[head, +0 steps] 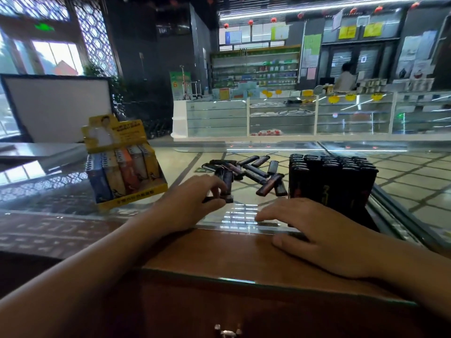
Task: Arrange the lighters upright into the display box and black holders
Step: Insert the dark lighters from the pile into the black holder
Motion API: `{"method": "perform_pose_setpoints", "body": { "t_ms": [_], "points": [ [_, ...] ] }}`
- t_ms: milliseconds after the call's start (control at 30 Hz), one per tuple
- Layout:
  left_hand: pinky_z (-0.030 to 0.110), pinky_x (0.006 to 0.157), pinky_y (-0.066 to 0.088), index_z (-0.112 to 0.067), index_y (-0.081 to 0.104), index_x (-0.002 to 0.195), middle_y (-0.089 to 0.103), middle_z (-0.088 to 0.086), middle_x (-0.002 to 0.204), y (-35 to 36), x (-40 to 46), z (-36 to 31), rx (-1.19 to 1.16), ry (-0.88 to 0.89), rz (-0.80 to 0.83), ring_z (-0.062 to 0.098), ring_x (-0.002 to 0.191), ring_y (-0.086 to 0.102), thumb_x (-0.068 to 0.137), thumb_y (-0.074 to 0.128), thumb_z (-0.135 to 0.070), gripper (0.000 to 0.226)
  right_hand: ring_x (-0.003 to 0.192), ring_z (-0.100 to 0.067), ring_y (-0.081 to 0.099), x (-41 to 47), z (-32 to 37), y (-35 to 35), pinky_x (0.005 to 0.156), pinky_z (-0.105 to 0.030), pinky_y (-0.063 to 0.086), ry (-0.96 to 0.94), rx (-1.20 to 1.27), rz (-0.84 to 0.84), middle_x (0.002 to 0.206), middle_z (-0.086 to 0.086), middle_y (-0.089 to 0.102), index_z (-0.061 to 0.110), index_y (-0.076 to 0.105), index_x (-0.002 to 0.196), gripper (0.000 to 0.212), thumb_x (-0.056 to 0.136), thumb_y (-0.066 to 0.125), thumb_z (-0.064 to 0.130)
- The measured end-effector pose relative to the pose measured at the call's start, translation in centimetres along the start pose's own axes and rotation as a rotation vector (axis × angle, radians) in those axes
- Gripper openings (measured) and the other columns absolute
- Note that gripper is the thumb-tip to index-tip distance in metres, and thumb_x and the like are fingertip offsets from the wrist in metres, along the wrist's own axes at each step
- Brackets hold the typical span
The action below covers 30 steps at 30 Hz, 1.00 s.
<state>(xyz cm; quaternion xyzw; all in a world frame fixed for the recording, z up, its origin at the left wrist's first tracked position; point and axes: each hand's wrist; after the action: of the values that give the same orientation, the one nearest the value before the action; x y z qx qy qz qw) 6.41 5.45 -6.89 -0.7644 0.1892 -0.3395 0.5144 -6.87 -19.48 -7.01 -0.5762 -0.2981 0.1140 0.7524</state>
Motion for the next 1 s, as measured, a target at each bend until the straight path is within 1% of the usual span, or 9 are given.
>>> {"method": "perform_pose_setpoints", "body": {
  "t_ms": [133,267,400,467,567,667,833,933,1000],
  "points": [
    [0.02,0.069,0.045,-0.034,0.059,0.106,0.059,-0.016,0.094,0.0,0.5,-0.6,-0.038,0.003,-0.09,0.001,0.081,0.056,0.093,0.066,-0.032,0.016,0.12,0.01,0.044,0.2,-0.3,0.3,0.102,-0.02,0.037,0.012,0.007,-0.003,0.129,0.03,0.05,0.048,0.046,0.128,0.038,0.094,0.037,0.063],
    [0.012,0.062,0.039,-0.027,0.058,0.107,0.059,-0.014,0.091,-1.0,2.6,-2.0,-0.151,-0.093,-0.225,0.001,0.08,0.056,0.094,0.065,-0.028,0.014,0.119,0.007,0.047,0.3,-0.2,0.2,0.102,-0.023,0.04,0.012,0.005,-0.002,0.125,0.028,0.053,0.044,0.052,0.124,0.037,0.094,0.038,0.061],
    [0.012,0.059,0.04,-0.017,0.057,0.114,0.056,-0.004,0.097,0.3,5.7,-2.5,-0.111,-0.188,-0.122,0.003,0.077,0.052,0.097,0.061,-0.027,0.021,0.116,0.004,0.05,0.3,-0.1,0.1,0.097,-0.023,0.044,0.005,0.028,0.001,0.121,0.025,0.054,0.041,0.056,0.117,0.027,0.097,0.042,0.053],
    [0.017,0.069,0.045,-0.011,0.054,0.121,0.051,0.005,0.111,1.5,6.4,-2.1,-0.058,-0.218,-0.078,0.009,0.084,0.051,0.098,0.058,-0.026,0.028,0.114,0.003,0.051,0.2,-0.1,0.1,0.094,-0.023,0.045,-0.007,0.044,0.001,0.119,0.024,0.054,0.04,0.055,0.115,0.026,0.098,0.04,0.052],
    [0.038,0.095,0.05,-0.011,0.05,0.129,0.043,0.013,0.126,2.7,6.2,-1.7,-0.014,-0.259,-0.08,0.022,0.105,0.048,0.098,0.057,-0.025,0.035,0.113,0.004,0.05,0.2,-0.3,0.2,0.094,-0.02,0.043,-0.015,0.052,0.0,0.118,0.026,0.053,0.04,0.055,0.113,0.02,0.1,0.043,0.049],
    [0.036,0.103,0.043,-0.016,0.048,0.132,0.039,0.011,0.128,2.5,5.7,-1.9,-0.016,-0.242,-0.051,0.024,0.114,0.045,0.094,0.061,-0.02,0.04,0.114,0.006,0.05,0.3,-0.3,0.2,0.095,-0.016,0.041,-0.023,0.054,-0.009,0.118,0.028,0.052,0.04,0.056,0.11,0.021,0.096,0.044,0.052],
    [0.027,0.092,0.045,-0.012,0.054,0.127,0.045,0.009,0.123,1.7,5.6,-2.4,-0.005,-0.162,-0.041,0.018,0.1,0.049,0.091,0.058,-0.004,0.036,0.116,0.012,0.047,0.4,-0.3,0.2,0.097,-0.007,0.034,-0.021,0.051,-0.025,0.12,0.032,0.052,0.041,0.058,0.11,0.031,0.094,0.037,0.059],
    [0.021,0.079,0.046,-0.009,0.057,0.119,0.052,0.007,0.115,1.0,6.4,-2.3,-0.025,-0.154,-0.151,0.017,0.097,0.053,0.092,0.06,-0.01,0.027,0.116,0.014,0.045,0.4,-0.1,0.2,0.095,-0.005,0.034,-0.001,0.061,-0.032,0.12,0.032,0.052,0.042,0.058,0.11,0.031,0.097,0.035,0.058],
    [0.021,0.067,0.051,-0.005,0.057,0.115,0.056,0.01,0.109,0.3,7.7,-2.0,-0.095,-0.185,-0.218,0.019,0.092,0.059,0.092,0.058,-0.005,0.023,0.115,0.014,0.046,0.4,0.1,0.1,0.093,-0.006,0.036,0.009,0.057,-0.043,0.12,0.031,0.054,0.042,0.058,0.11,0.029,0.095,0.038,0.057]
  ]
}}
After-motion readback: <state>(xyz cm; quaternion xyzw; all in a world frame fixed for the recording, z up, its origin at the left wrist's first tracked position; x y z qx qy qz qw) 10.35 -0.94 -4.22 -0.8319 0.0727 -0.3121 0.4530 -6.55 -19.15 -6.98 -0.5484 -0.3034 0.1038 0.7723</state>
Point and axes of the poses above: each hand's wrist, its own x-axis towards the middle knuckle, its own y-axis out of the palm, z = x × y
